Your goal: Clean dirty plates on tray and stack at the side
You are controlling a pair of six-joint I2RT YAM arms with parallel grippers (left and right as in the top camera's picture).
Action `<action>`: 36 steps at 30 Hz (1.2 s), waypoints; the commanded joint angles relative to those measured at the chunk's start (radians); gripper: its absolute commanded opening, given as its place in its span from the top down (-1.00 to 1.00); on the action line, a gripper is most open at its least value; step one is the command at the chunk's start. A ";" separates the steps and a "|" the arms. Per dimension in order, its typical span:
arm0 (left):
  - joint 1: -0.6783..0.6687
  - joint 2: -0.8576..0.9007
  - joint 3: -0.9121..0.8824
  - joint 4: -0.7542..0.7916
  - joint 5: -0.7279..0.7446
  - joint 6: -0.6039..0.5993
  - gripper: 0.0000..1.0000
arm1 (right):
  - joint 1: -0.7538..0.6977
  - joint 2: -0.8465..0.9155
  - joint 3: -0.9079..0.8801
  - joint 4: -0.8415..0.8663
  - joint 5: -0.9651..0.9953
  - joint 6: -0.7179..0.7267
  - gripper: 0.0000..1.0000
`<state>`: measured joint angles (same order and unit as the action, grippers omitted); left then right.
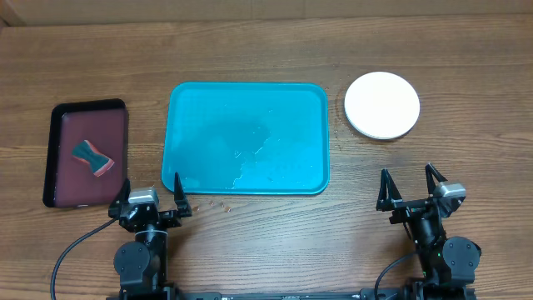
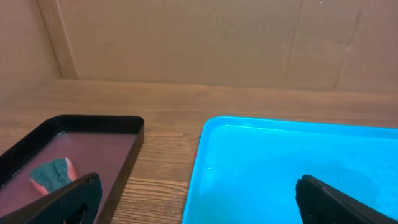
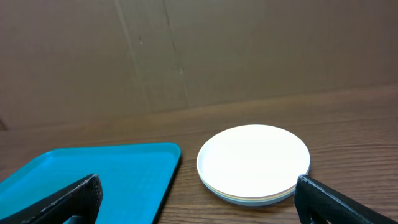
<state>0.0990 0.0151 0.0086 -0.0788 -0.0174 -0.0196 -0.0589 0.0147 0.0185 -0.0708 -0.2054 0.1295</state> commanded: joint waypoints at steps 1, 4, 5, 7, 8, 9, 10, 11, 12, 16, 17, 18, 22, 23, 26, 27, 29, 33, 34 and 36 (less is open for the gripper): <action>0.005 -0.011 -0.004 0.001 0.014 -0.006 -1.00 | -0.004 -0.012 -0.011 0.006 0.007 -0.003 -1.00; 0.005 -0.011 -0.004 0.001 0.014 -0.006 -1.00 | -0.004 -0.012 -0.011 0.006 0.007 -0.003 -1.00; 0.005 -0.011 -0.004 0.001 0.014 -0.006 -1.00 | -0.004 -0.012 -0.011 0.006 0.007 -0.003 -1.00; 0.005 -0.011 -0.004 0.001 0.014 -0.006 -1.00 | -0.004 -0.012 -0.011 0.006 0.007 -0.003 -1.00; 0.005 -0.011 -0.004 0.001 0.014 -0.006 -1.00 | -0.004 -0.012 -0.011 0.006 0.007 -0.003 -1.00; 0.005 -0.011 -0.004 0.001 0.014 -0.006 -0.99 | 0.000 -0.012 -0.011 0.006 0.008 -0.003 -1.00; 0.005 -0.011 -0.004 0.001 0.014 -0.006 -0.99 | 0.002 -0.012 -0.011 0.006 0.007 -0.003 -1.00; 0.005 -0.011 -0.004 0.001 0.014 -0.006 -1.00 | 0.004 -0.012 -0.011 0.005 0.008 -0.003 -1.00; 0.005 -0.011 -0.004 0.001 0.014 -0.006 -1.00 | 0.005 -0.012 -0.011 0.004 0.018 -0.004 -1.00; 0.005 -0.011 -0.004 0.001 0.014 -0.006 -1.00 | 0.005 -0.012 -0.010 -0.001 0.040 -0.098 -1.00; 0.005 -0.011 -0.004 0.001 0.014 -0.006 -1.00 | 0.005 -0.012 -0.010 -0.001 0.040 -0.112 -1.00; 0.005 -0.011 -0.004 0.001 0.014 -0.006 -0.99 | 0.005 -0.012 -0.010 -0.001 0.040 -0.131 -1.00; 0.005 -0.011 -0.004 0.001 0.014 -0.006 -1.00 | 0.005 -0.012 -0.010 -0.002 0.040 -0.137 -1.00; 0.005 -0.011 -0.004 0.001 0.014 -0.006 -1.00 | 0.005 -0.012 -0.010 -0.001 0.036 -0.137 -1.00; 0.005 -0.011 -0.004 0.001 0.014 -0.006 -0.99 | 0.005 -0.012 -0.010 0.002 0.036 -0.137 -1.00; 0.005 -0.011 -0.004 0.001 0.014 -0.006 -1.00 | 0.005 -0.012 -0.010 0.002 0.036 -0.137 -1.00; 0.005 -0.011 -0.004 0.001 0.014 -0.006 -1.00 | 0.005 -0.012 -0.010 0.002 0.036 -0.137 -1.00; 0.005 -0.011 -0.004 0.001 0.014 -0.006 -0.99 | 0.005 -0.012 -0.010 0.002 0.036 -0.137 -1.00; 0.005 -0.011 -0.004 0.001 0.014 -0.006 -0.99 | 0.005 -0.012 -0.010 0.002 0.036 -0.137 -1.00; 0.005 -0.011 -0.004 0.001 0.014 -0.006 -0.99 | 0.005 -0.012 -0.010 0.002 0.036 -0.137 -1.00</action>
<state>0.0990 0.0151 0.0086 -0.0788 -0.0174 -0.0196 -0.0582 0.0147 0.0185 -0.0727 -0.1761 -0.0006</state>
